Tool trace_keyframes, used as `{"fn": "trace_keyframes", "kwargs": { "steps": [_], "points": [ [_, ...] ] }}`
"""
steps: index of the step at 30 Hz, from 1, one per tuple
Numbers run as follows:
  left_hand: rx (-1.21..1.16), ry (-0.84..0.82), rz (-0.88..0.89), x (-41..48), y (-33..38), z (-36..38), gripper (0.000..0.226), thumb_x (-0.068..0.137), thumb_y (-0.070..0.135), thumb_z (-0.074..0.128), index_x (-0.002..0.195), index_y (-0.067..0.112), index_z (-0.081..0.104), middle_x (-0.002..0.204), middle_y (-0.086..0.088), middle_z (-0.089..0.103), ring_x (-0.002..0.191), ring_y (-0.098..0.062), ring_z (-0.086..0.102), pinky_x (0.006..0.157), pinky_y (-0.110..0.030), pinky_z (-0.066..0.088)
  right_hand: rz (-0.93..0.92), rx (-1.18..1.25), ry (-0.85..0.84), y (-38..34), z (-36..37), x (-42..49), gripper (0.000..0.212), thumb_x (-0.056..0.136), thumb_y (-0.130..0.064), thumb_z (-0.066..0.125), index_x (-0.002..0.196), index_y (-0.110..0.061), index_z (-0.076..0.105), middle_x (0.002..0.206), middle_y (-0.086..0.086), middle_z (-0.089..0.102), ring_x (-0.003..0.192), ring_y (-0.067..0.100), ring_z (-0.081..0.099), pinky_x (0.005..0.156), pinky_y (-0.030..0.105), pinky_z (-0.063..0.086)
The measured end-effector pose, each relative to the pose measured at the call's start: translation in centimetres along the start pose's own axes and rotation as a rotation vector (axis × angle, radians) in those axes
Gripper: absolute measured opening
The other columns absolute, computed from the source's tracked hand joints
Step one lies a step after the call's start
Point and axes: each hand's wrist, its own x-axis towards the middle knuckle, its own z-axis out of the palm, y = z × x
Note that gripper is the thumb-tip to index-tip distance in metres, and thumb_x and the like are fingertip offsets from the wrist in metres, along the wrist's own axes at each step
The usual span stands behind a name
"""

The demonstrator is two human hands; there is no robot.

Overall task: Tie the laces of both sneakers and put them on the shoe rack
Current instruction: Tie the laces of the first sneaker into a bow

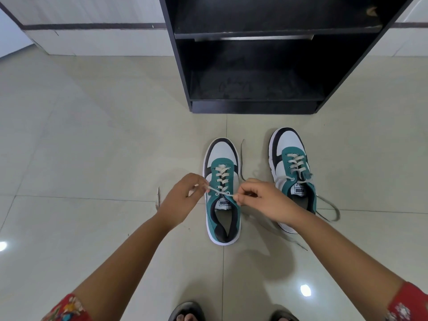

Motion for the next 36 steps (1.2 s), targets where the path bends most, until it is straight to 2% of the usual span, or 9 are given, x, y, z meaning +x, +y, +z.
{"fn": "trace_keyframes", "kwargs": {
  "steps": [3,6,11,16,23,27,31,33,36],
  "points": [
    [-0.290,0.001,-0.083,-0.4,1.9,0.1,0.030,0.098,0.011,0.036,0.102,0.009,0.066,0.076,0.006,0.064,0.074,-0.012,0.058,0.077,-0.019,0.045,-0.032,0.247,0.071,-0.3,0.9,0.3,0.027,0.089,-0.026,0.059,0.068,-0.010,0.061,0.092,-0.002,0.061,0.093,0.018,0.060,0.093,0.035,0.044],
    [-0.462,0.032,-0.115,-0.4,3.1,0.0,0.033,0.099,0.016,0.035,0.086,0.008,0.064,0.064,0.004,0.061,0.059,-0.014,0.051,0.067,-0.024,0.043,-0.054,0.554,0.062,-1.3,1.3,0.6,0.030,0.095,-0.020,0.049,0.070,-0.005,0.058,0.104,0.000,0.070,0.111,0.013,0.062,0.103,0.029,0.041],
    [-0.478,0.069,-0.025,-0.4,4.3,0.0,0.030,0.101,0.017,0.031,0.100,0.004,0.058,0.079,-0.011,0.057,0.053,-0.014,0.037,0.051,-0.021,0.035,-0.014,0.855,0.068,-2.6,1.3,0.8,0.026,0.100,-0.019,0.038,0.093,-0.012,0.062,0.082,0.007,0.066,0.082,0.016,0.067,0.085,0.027,0.053],
    [-0.442,-0.006,0.026,-0.6,4.4,0.5,0.032,0.100,0.006,0.027,0.106,0.009,0.059,0.067,-0.011,0.044,0.052,-0.010,0.035,0.049,-0.020,0.030,-0.006,0.827,0.067,-2.1,2.0,1.3,0.028,0.098,-0.002,0.036,0.118,-0.001,0.055,0.071,0.003,0.054,0.063,0.010,0.054,0.069,0.017,0.051],
    [-0.486,-0.206,0.044,-0.4,4.7,0.4,0.020,0.097,0.002,0.040,0.116,0.006,0.045,0.060,0.003,0.056,0.044,-0.004,0.037,0.043,-0.012,0.029,-0.043,0.895,0.115,-2.1,2.1,1.6,0.020,0.092,0.008,0.041,0.096,-0.012,0.039,0.065,0.004,0.063,0.057,0.011,0.059,0.065,0.020,0.049],
    [-0.509,-0.240,-0.097,0.1,4.5,-0.1,0.038,0.094,0.010,0.050,0.126,0.028,0.041,0.061,0.006,0.059,0.043,-0.006,0.034,0.042,-0.014,0.030,-0.101,0.833,0.059,-2.0,2.0,1.7,0.021,0.090,0.011,0.041,0.092,-0.010,0.040,0.061,-0.001,0.067,0.060,0.013,0.054,0.063,0.021,0.044],
    [-0.516,-0.251,-0.117,0.4,4.4,-0.3,0.014,0.092,0.009,0.053,0.103,0.013,0.061,0.058,0.000,0.056,0.040,-0.007,0.028,0.038,-0.013,0.026,-0.161,0.752,0.001,-2.4,2.2,1.4,0.017,0.093,0.008,0.042,0.098,-0.008,0.040,0.065,0.001,0.068,0.063,0.010,0.059,0.063,0.019,0.044],
    [-0.531,-0.205,-0.146,0.5,4.3,0.0,0.006,0.092,0.011,0.055,0.089,0.010,0.059,0.060,-0.006,0.053,0.040,-0.006,0.028,0.038,-0.013,0.025,-0.172,0.701,-0.008,-2.4,2.2,1.3,0.018,0.092,0.009,0.042,0.103,-0.005,0.041,0.071,0.002,0.065,0.066,0.007,0.059,0.066,0.019,0.046],
    [-0.545,-0.157,-0.186,0.7,4.2,0.1,0.006,0.092,0.012,0.055,0.088,0.008,0.056,0.061,-0.007,0.050,0.039,-0.007,0.028,0.038,-0.015,0.023,-0.186,0.692,-0.005,-2.2,2.1,1.1,0.015,0.092,0.007,0.044,0.102,-0.004,0.045,0.077,0.007,0.064,0.071,0.012,0.058,0.070,0.019,0.048]
  ]
}}
